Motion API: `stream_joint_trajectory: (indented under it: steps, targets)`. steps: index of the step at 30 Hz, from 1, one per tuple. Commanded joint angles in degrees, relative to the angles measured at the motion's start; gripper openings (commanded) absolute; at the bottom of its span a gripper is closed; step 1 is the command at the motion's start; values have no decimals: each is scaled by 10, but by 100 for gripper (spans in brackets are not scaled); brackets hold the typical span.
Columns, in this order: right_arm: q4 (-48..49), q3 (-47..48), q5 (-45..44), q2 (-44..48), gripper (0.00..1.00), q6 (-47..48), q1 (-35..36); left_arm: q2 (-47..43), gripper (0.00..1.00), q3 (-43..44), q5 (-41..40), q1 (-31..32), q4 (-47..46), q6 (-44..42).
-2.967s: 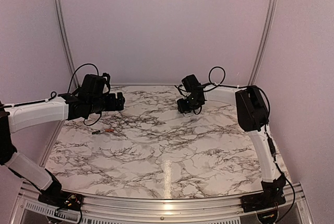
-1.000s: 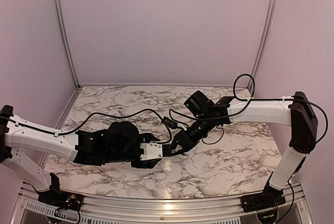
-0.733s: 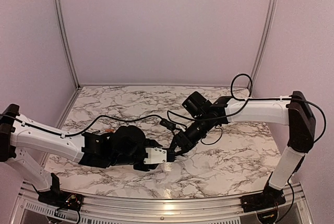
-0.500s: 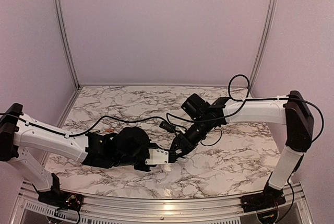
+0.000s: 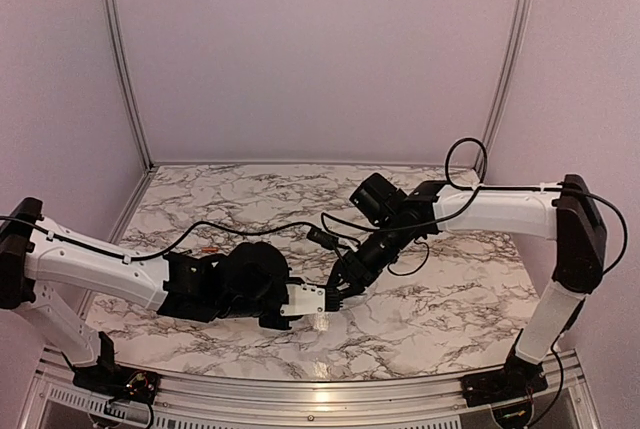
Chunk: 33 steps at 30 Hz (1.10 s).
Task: Load the batteries into the remote control
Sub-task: Pass from the right arm to the left, then pass from the left arm to the right
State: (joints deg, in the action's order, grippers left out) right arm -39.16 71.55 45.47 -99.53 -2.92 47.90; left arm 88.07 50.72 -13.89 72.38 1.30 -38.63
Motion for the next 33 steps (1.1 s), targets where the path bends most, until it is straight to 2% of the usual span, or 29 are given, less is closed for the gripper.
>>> stream_joint_trajectory:
  steps: [1,5,8,10,12,13,18,22,25,29,33]
  targets:
    - [72,28,-50,69,60,-12,-25,-34,0,0,48,-6,-38,59]
    - [144,13,-96,138,65,-32,-59,-51,0,2,72,-20,-48,91]
    - [221,-16,-133,213,68,-27,-65,-69,0,5,129,-46,-61,144]
    - [298,-59,-143,272,79,-24,-65,-85,0,5,177,-70,-77,190]
    - [359,-99,-159,331,96,-21,-66,-106,0,-1,219,-92,-105,241]
    - [378,-111,-166,348,98,-19,-65,-115,0,-6,245,-100,-121,265]
    - [386,-124,-150,364,99,-27,-65,-153,0,-47,336,-124,-241,368]
    - [447,-146,-74,341,98,-65,-64,-155,0,-69,393,-133,-334,460]
    - [500,-159,-22,324,93,-95,-62,-141,0,-78,426,-136,-401,520]
    - [534,-153,35,298,88,-114,-48,-115,0,-92,443,-142,-487,585]
    - [521,-136,60,278,85,-108,-26,-92,0,-84,449,-146,-497,603]
